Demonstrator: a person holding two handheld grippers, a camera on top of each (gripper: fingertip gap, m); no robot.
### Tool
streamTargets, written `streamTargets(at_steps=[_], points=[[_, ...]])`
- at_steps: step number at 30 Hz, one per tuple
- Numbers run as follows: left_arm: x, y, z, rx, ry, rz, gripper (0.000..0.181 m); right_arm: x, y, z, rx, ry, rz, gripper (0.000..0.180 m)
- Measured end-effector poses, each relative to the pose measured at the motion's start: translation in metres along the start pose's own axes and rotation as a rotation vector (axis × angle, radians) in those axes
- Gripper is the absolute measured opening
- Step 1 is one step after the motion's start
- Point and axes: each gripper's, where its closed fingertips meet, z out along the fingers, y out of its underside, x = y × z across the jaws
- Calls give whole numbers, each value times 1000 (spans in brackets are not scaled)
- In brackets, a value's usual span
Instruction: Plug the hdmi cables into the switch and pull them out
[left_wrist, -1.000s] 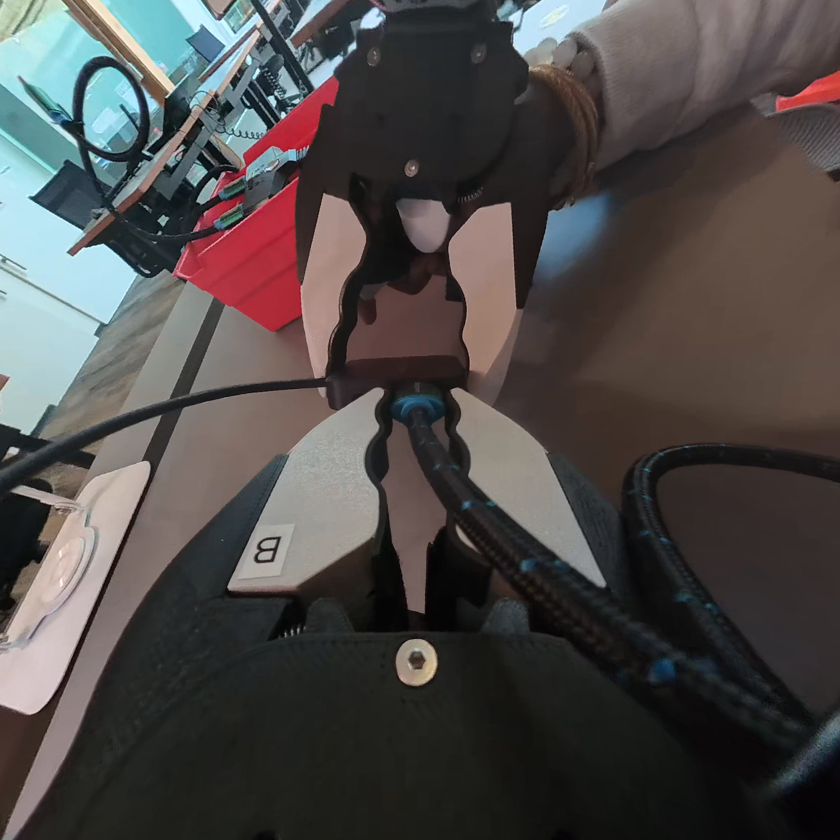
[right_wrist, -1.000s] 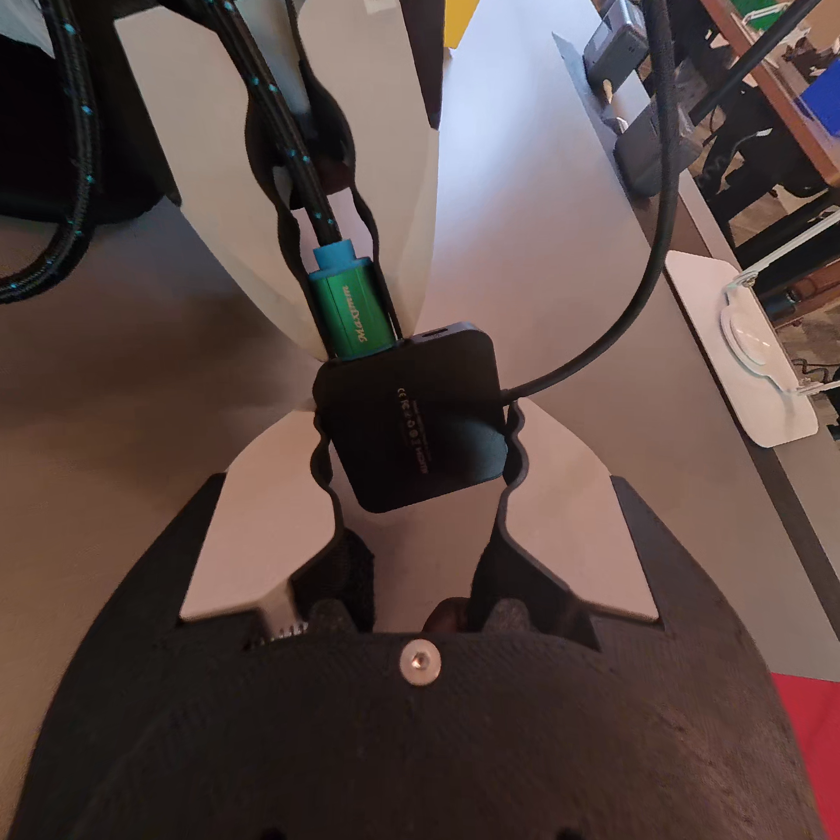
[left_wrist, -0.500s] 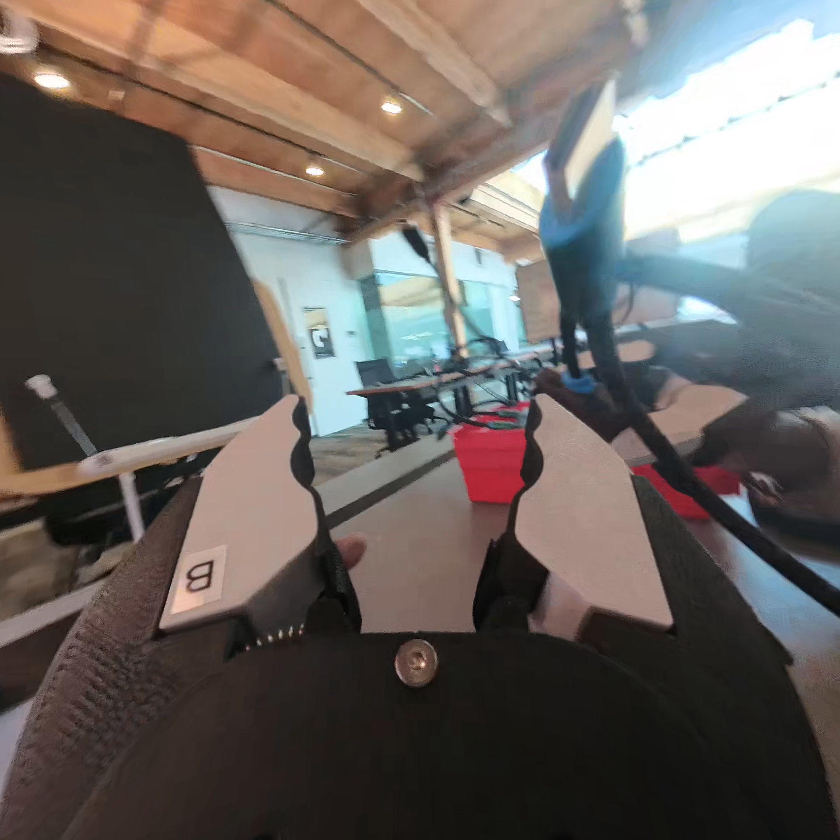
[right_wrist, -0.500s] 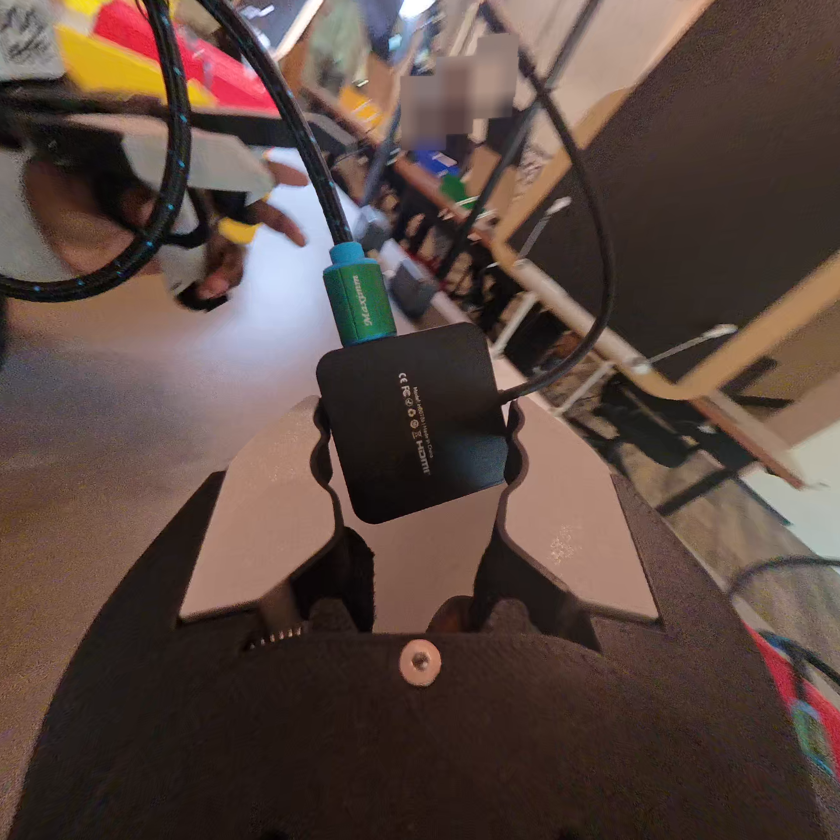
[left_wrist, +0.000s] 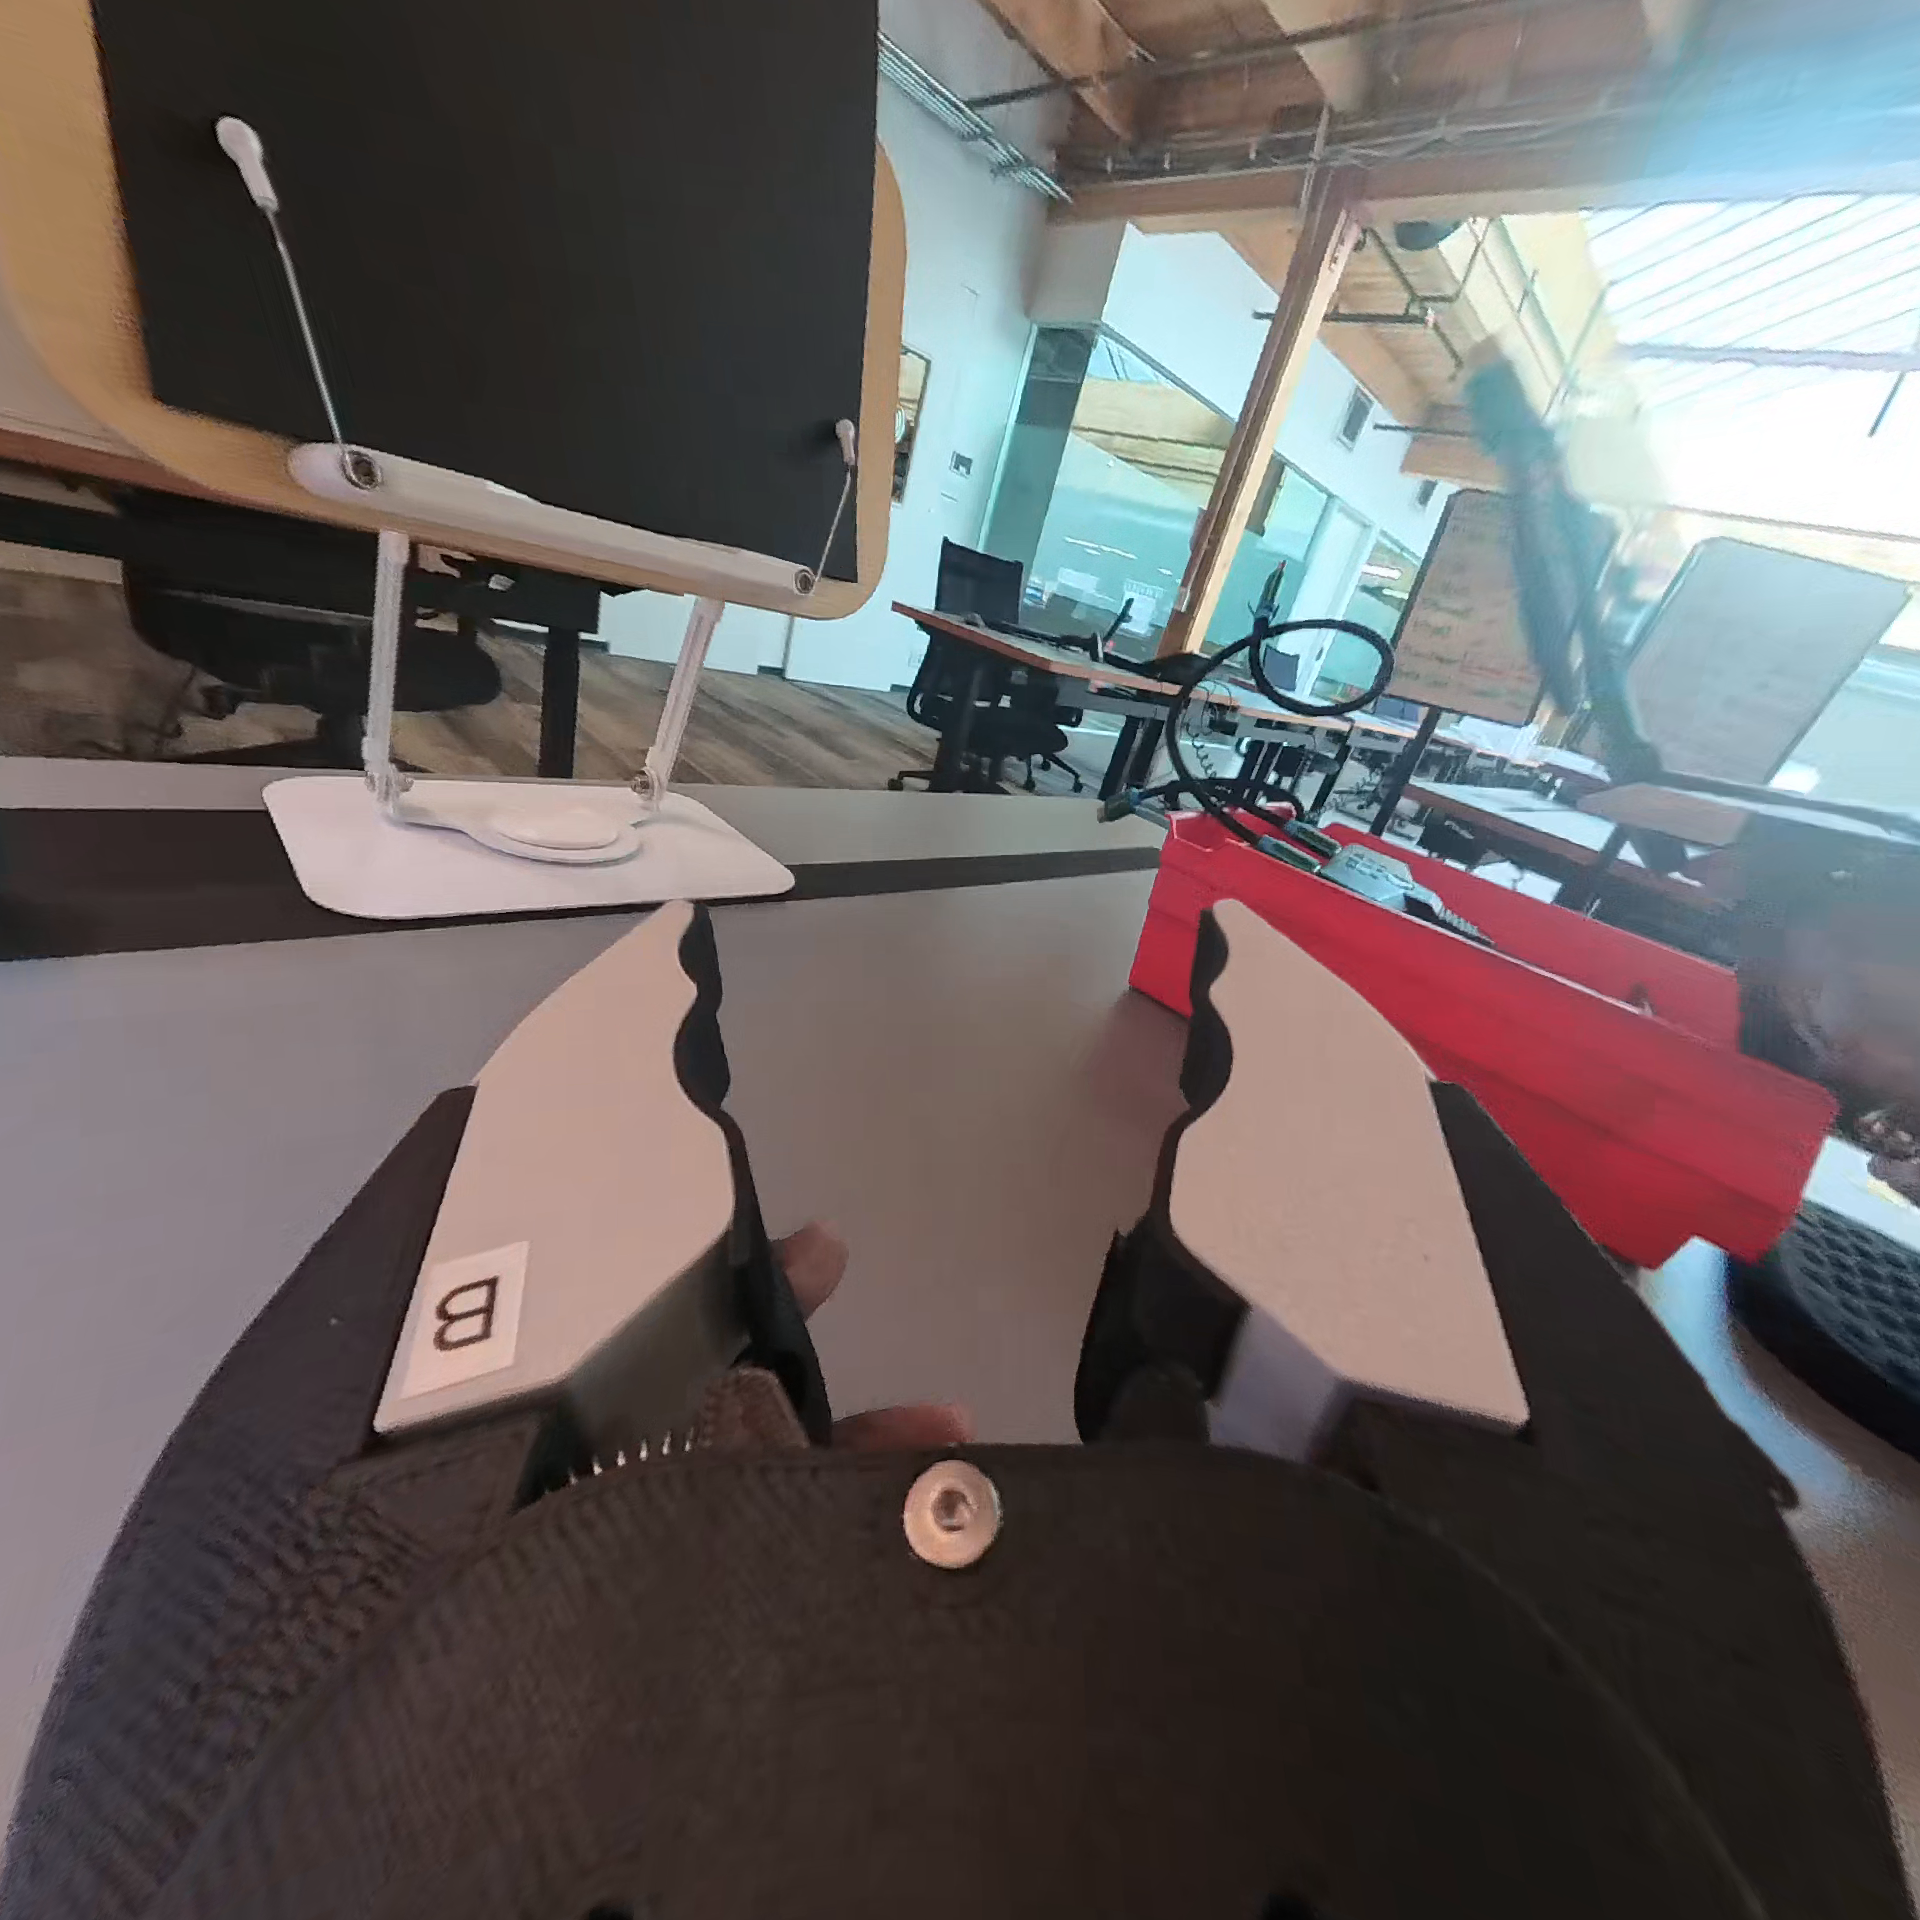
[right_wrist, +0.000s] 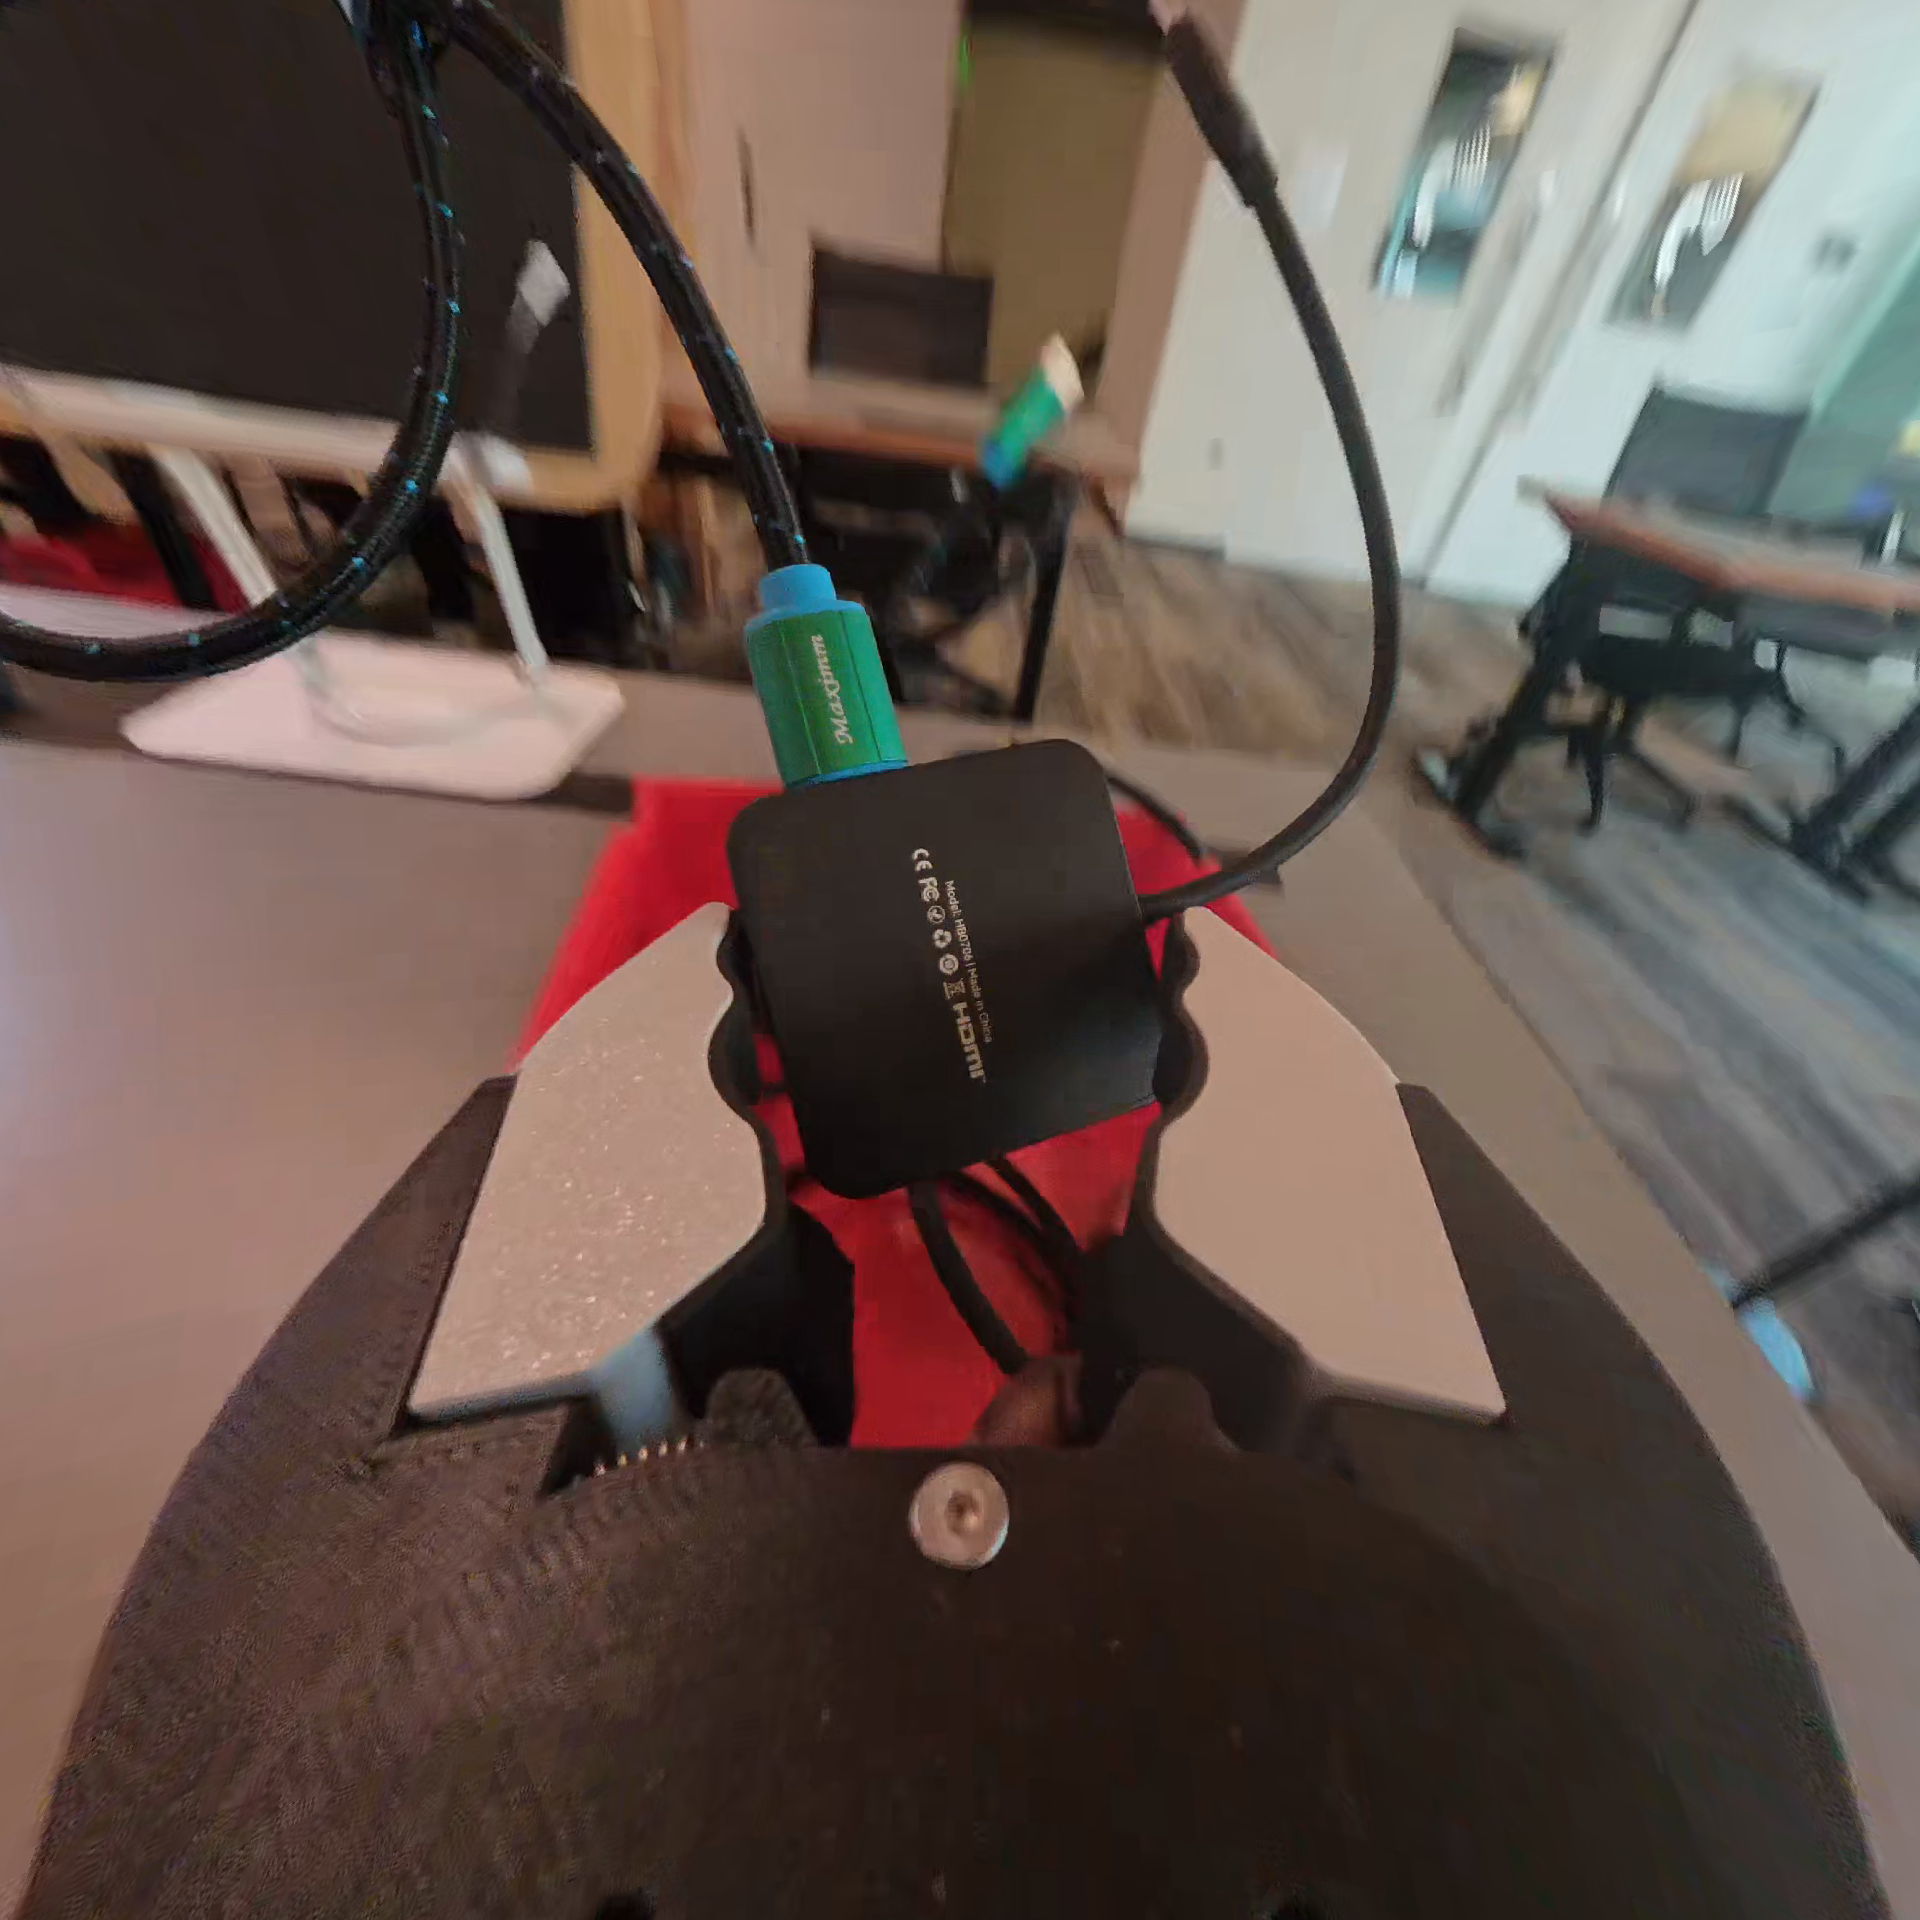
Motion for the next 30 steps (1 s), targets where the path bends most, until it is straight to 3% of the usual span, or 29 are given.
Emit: streamTargets(at_steps=[6,11,16,19,22,24,27,30], points=[[6,3,1,-38,2,139,83,13,96,12,-536,-33,17,76],[8,8,2,-64,6,175,81,-15,119,4,-689,-218,105,71],[7,9,1,-74,-4,214,81,-20,103,4,-579,-276,81,70],[7,8,1,-71,-5,217,80,-1,56,7,-289,-204,120,76],[7,9,1,-73,-6,213,80,57,1,-15,91,114,93,79],[6,9,1,-76,-8,216,80,99,-15,-46,219,404,-53,76],[6,11,2,-83,-12,228,79,131,2,-64,122,577,-253,77],[6,14,3,-94,-9,239,79,131,49,-41,-68,373,-55,100]])
